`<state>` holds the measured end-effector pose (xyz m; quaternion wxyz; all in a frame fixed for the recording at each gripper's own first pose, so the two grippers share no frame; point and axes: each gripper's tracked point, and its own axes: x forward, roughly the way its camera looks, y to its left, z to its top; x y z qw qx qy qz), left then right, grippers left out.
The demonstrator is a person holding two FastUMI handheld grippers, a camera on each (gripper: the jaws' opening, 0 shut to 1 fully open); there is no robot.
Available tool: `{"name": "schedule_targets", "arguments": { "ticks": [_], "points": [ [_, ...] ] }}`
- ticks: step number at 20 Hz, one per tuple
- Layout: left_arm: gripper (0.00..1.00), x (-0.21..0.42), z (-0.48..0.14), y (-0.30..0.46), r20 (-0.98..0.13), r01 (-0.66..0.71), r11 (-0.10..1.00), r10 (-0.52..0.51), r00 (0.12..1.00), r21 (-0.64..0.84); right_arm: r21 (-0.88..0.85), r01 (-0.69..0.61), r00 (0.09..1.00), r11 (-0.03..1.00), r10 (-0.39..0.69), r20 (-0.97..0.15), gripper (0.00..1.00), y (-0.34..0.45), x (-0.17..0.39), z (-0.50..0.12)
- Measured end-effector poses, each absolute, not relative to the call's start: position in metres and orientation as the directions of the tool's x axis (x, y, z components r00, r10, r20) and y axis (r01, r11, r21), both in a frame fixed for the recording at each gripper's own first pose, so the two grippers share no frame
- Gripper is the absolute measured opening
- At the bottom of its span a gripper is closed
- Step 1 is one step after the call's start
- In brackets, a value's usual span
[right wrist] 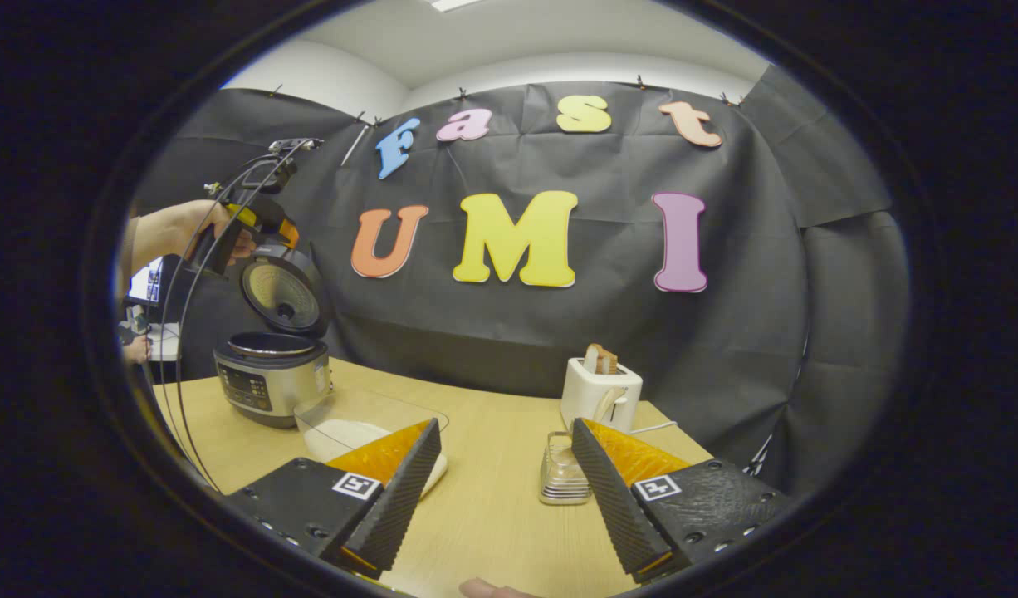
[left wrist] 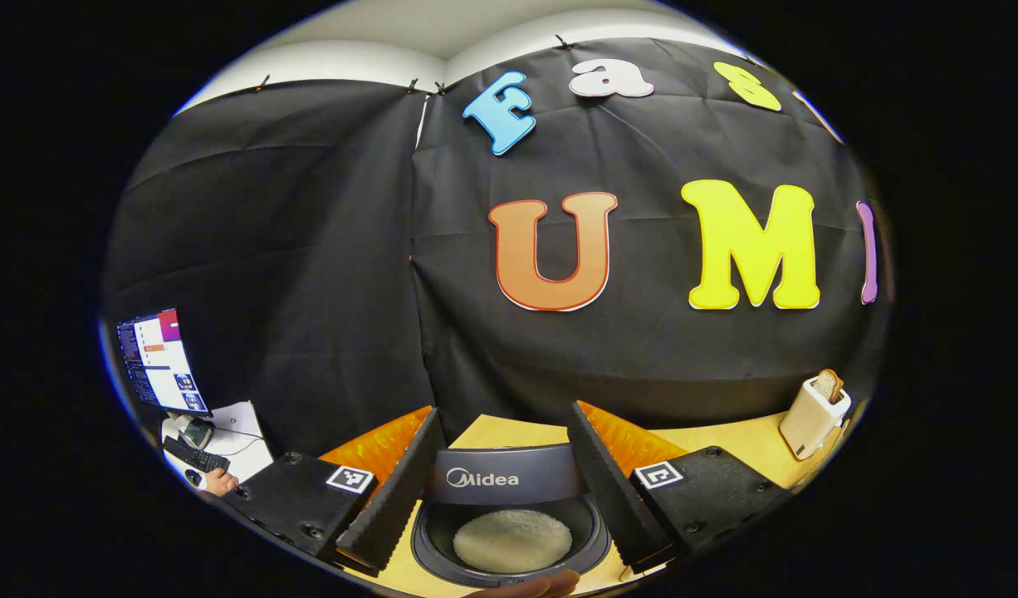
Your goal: Close the left gripper, press the button to open the rice cooker; take a wooden spoon from the chopstick holder with the right hand, scoop a spoonful of rice and pour it into the rice cooker, then put the wooden spoon back into the chopstick holder.
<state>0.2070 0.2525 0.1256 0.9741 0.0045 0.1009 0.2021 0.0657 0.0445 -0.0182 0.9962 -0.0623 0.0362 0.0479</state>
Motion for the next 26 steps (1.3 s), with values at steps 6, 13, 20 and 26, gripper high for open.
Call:
{"name": "schedule_targets", "arguments": {
  "ticks": [6, 13, 20, 26],
  "points": [
    [0.93, 0.178, 0.079, 0.226, -0.261, -0.319, 0.947, 0.319, 0.911, 0.042, -0.102, -0.114, 0.992, 0.988, 0.106, -0.074, 0.95, 0.041, 0.063, -0.013],
    [0.93, 0.163, 0.037, 0.212, -0.26, -0.314, 0.945, 0.326, 0.909, 0.085, -0.099, -0.087, 0.992, 0.991, 0.076, -0.102, 0.93, 0.031, 0.07, -0.021],
    [0.9, 0.162, -0.014, 0.206, -0.319, -0.32, 0.946, 0.316, 0.894, 0.039, -0.106, -0.059, 0.994, 0.993, 0.048, -0.099, 0.95, 0.019, 0.074, -0.022],
    [0.91, 0.16, -0.022, 0.207, -0.25, -0.332, 0.943, 0.32, 0.914, -0.003, -0.092, -0.056, 0.994, 0.994, 0.046, -0.104, 0.95, 0.017, 0.075, -0.023]
  ]
}}
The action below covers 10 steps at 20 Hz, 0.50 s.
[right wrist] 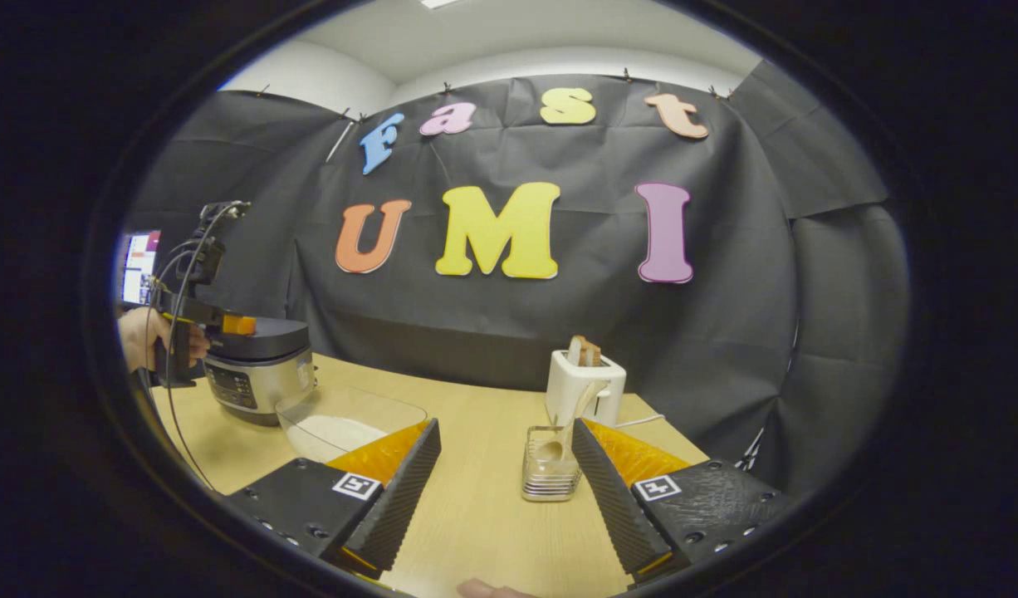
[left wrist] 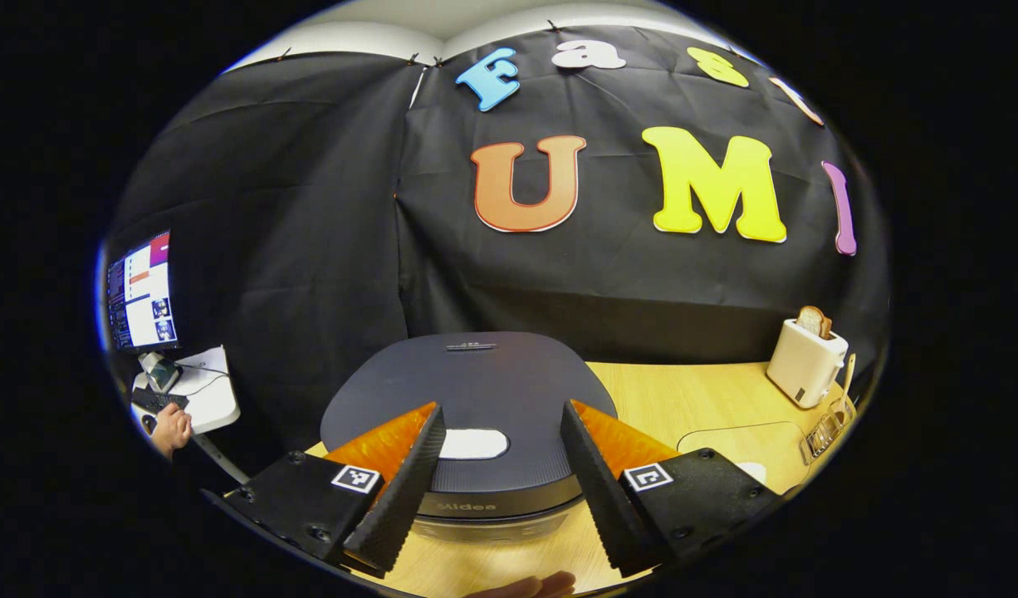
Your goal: Close the left gripper, press the button to open the rice cooker; take a wooden spoon from the chopstick holder with the right hand, scoop a spoonful of rice and pour it into the rice cooker, then put the wooden spoon back into the chopstick holder.
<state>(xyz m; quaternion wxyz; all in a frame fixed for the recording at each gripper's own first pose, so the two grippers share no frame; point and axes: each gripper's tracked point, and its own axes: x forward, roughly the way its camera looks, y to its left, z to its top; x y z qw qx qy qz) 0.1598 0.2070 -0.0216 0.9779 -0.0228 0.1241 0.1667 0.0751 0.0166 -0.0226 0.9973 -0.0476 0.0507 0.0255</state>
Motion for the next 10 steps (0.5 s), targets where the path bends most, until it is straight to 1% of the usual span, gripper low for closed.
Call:
{"name": "schedule_targets", "arguments": {
  "ticks": [3, 8, 10],
  "points": [
    [0.91, 0.1615, -0.021, 0.2066, -0.176, -0.335, 0.942, 0.333, 0.926, 0.018, -0.099, -0.057, 0.994, 0.993, 0.047, -0.099, 0.95, 0.0177, 0.0742, -0.022],
    [0.92, 0.1629, -0.022, 0.2057, -0.08, -0.343, 0.939, 0.342, 0.936, 0.001, -0.095, -0.052, 0.994, 0.994, 0.042, -0.101, 0.95, 0.0171, 0.0754, -0.0227],
    [0.91, 0.1606, -0.0263, 0.2044, -0.077, -0.347, 0.938, 0.345, 0.935, -0.003, -0.094, -0.053, 0.994, 0.994, 0.043, -0.105, 0.95, 0.0184, 0.0752, -0.0247]
  ]
}}
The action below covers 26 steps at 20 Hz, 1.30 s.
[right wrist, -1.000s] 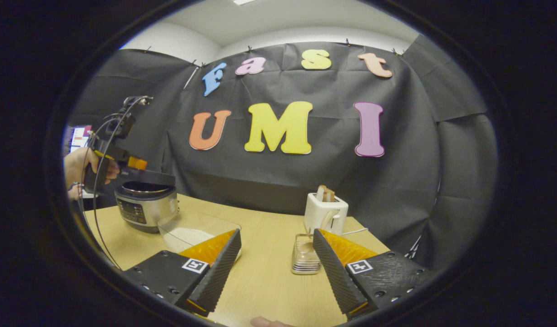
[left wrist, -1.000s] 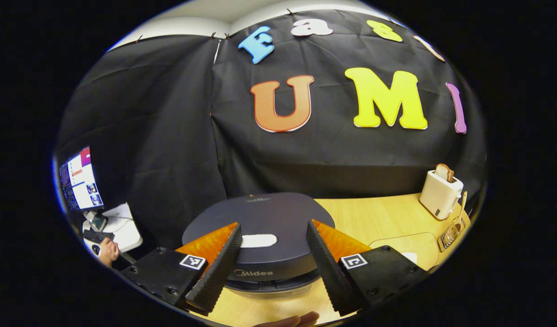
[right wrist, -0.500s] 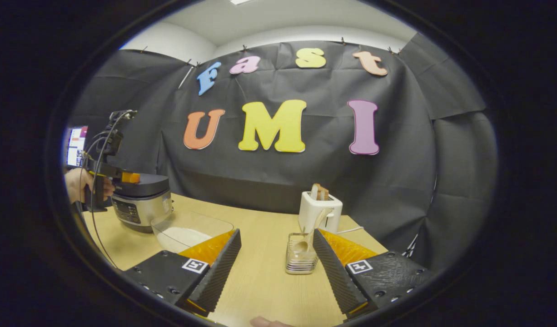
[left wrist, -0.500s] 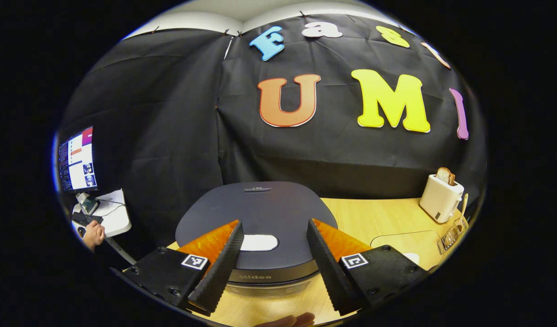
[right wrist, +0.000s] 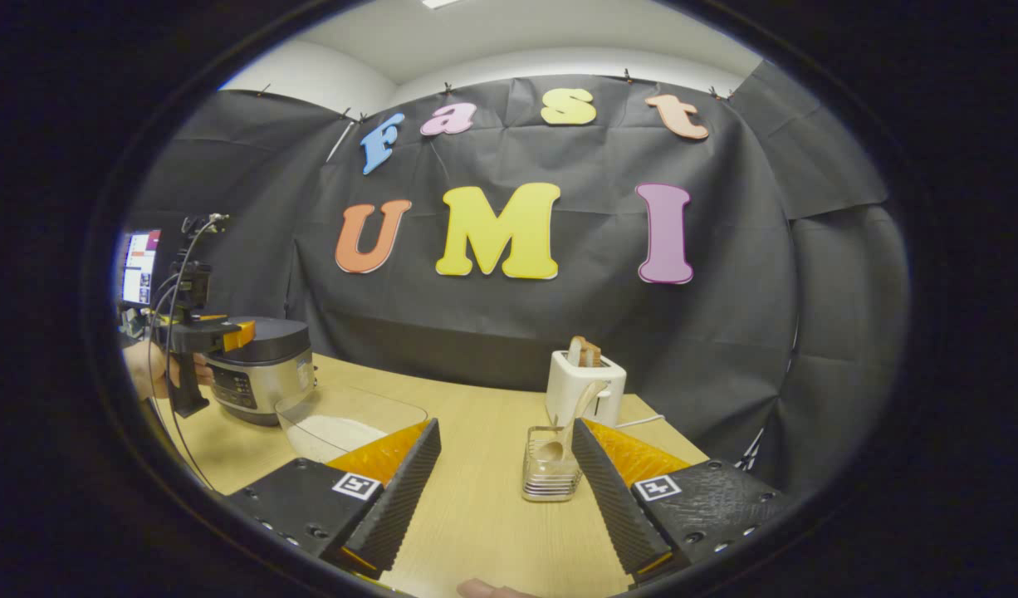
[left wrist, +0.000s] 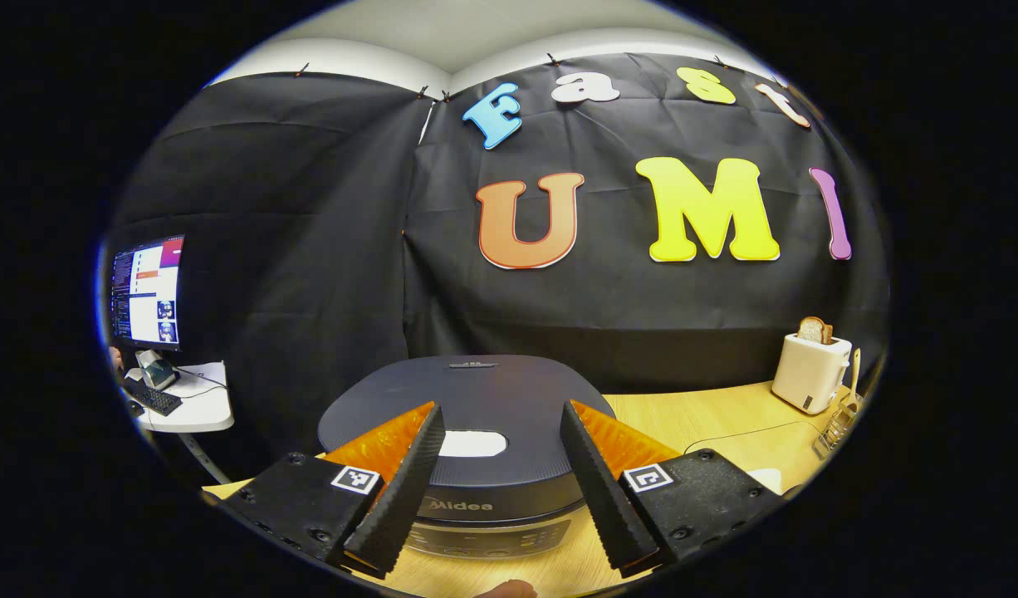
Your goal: Close the left gripper, press the button to open the rice cooker; take a wooden spoon from the chopstick holder with the right hand, scoop a spoonful of rice and pour it into the rice cooker, then put the wooden spoon back into the chopstick holder.
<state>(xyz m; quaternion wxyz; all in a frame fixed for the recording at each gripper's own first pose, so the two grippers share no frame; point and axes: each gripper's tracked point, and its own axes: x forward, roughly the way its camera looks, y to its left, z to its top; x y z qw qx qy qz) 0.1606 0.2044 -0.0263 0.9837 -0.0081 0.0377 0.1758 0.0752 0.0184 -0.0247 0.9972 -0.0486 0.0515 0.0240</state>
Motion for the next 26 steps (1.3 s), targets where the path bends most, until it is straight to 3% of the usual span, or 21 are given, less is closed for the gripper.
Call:
{"name": "schedule_targets", "arguments": {
  "ticks": [7, 12, 13, 14, 15, 26],
  "points": [
    [0.9, 0.164, -0.019, 0.203, -0.054, -0.344, 0.938, 0.345, 0.937, 0.034, -0.105, -0.057, 0.994, 0.993, 0.047, -0.097, 0.95, 0.022, 0.073, -0.022],
    [0.91, 0.161, -0.018, 0.205, -0.143, -0.333, 0.936, 0.348, 0.927, 0.117, -0.084, -0.048, 0.993, 0.995, 0.039, -0.108, 0.97, 0.02, 0.074, -0.022],
    [0.87, 0.161, -0.017, 0.203, -0.156, -0.325, 0.934, 0.346, 0.925, 0.149, -0.087, -0.048, 0.994, 0.995, 0.038, -0.106, 0.95, 0.02, 0.074, -0.021],
    [0.96, 0.16, -0.014, 0.202, -0.152, -0.32, 0.931, 0.346, 0.926, 0.174, -0.091, -0.045, 0.994, 0.995, 0.035, -0.102, 0.95, 0.019, 0.073, -0.02],
    [0.96, 0.158, -0.01, 0.199, -0.144, -0.318, 0.93, 0.345, 0.927, 0.184, -0.093, -0.041, 0.995, 0.995, 0.032, -0.1, 0.95, 0.018, 0.073, -0.019],
    [1.0, 0.087, 0.028, 0.142, -0.097, -0.273, 0.962, 0.271, 0.958, -0.006, -0.124, 0.014, 0.998, 0.992, -0.023, -0.064, 0.95, 0.01, 0.063, -0.002]
  ]
}}
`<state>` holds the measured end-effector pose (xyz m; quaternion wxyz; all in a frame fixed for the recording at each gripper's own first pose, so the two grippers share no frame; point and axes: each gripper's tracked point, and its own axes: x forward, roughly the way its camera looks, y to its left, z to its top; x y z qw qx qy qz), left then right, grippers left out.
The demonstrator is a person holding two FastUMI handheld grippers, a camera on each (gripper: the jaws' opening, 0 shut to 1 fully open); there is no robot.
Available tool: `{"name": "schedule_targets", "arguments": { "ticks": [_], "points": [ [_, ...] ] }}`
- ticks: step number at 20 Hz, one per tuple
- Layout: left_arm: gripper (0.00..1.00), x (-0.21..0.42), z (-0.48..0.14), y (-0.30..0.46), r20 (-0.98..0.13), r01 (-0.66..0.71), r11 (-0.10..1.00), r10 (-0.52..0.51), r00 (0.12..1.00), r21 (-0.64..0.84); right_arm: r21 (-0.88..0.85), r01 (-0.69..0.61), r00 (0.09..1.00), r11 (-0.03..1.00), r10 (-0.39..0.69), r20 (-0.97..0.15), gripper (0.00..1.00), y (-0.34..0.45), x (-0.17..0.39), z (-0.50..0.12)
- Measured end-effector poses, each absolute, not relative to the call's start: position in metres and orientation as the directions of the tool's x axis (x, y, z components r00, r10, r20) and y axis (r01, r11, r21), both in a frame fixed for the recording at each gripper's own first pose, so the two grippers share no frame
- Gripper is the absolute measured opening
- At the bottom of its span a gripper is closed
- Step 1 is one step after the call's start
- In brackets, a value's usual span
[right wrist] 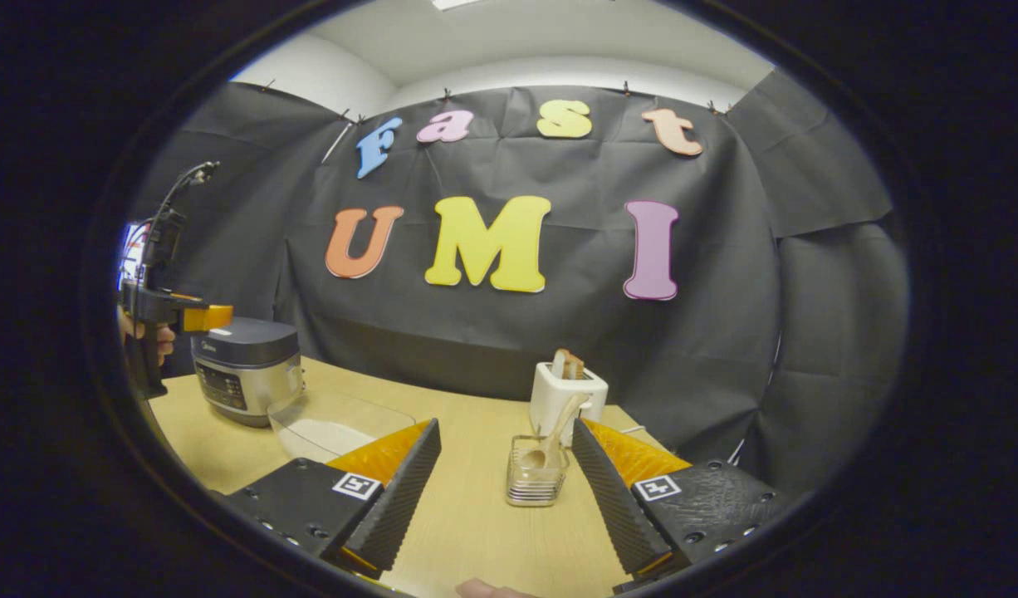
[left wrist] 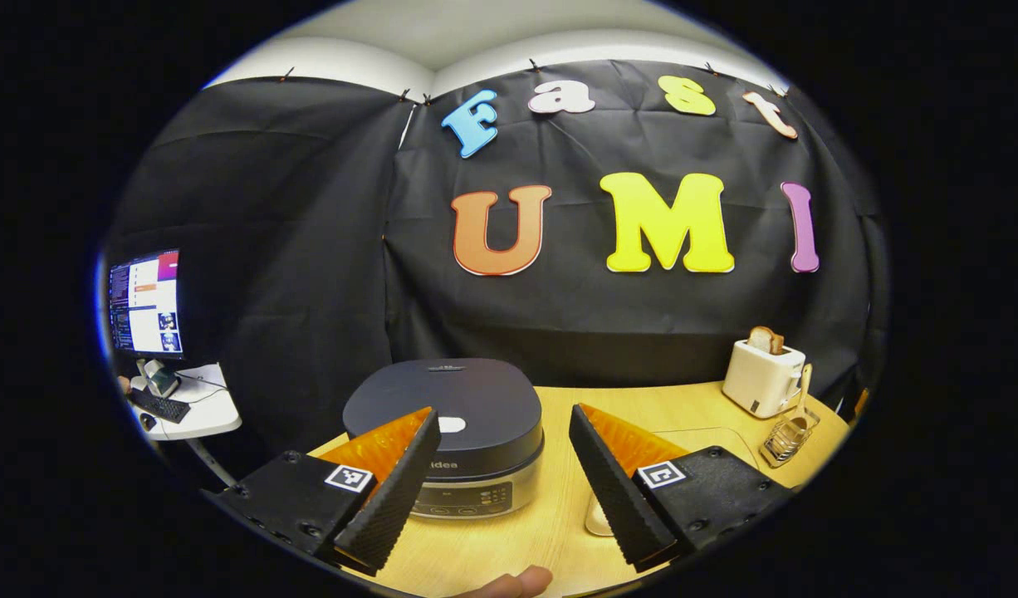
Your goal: Close the left gripper, press the button to open the rice cooker; take a wooden spoon from the chopstick holder with the right hand, scoop a spoonful of rice and pour it into the rice cooker, then put the wooden spoon back into the chopstick holder.
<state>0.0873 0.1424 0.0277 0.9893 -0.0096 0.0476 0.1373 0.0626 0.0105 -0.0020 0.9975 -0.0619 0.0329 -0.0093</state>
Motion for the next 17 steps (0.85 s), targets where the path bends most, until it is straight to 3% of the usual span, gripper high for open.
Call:
{"name": "schedule_targets", "arguments": {
  "ticks": [2, 3, 8, 11, 17],
  "points": [
    [0.95, 0.071, 0.032, 0.136, -0.08, -0.271, 0.963, 0.27, 0.96, -0.001, -0.11, 0.023, 0.997, 0.994, -0.03, -0.07, 0.97, 0.012, 0.062, -0.002],
    [0.99, 0.065, 0.029, 0.13, -0.085, -0.262, 0.965, 0.262, 0.961, 0.004, -0.104, 0.029, 0.997, 0.994, -0.037, -0.069, 0.95, 0.012, 0.061, -0.001],
    [0.99, 0.035, 0.011, 0.114, -0.093, -0.227, 0.971, 0.233, 0.968, 0.071, -0.112, 0.074, 0.997, 0.991, -0.076, -0.006, 0.95, 0.013, 0.041, 0.028],
    [0.99, 0.023, 0.002, 0.099, -0.086, -0.171, 0.985, 0.173, 0.981, 0.03, -0.136, 0.122, 0.993, 0.983, -0.121, 0.018, 0.95, 0.011, 0.029, 0.034],
    [0.99, 0.009, 0.012, 0.079, -0.043, -0.107, 0.994, 0.108, 0.993, 0.018, -0.146, 0.103, 0.995, 0.984, -0.1, 0.027, 0.95, 0.018, -0.003, 0.031]
  ]
}}
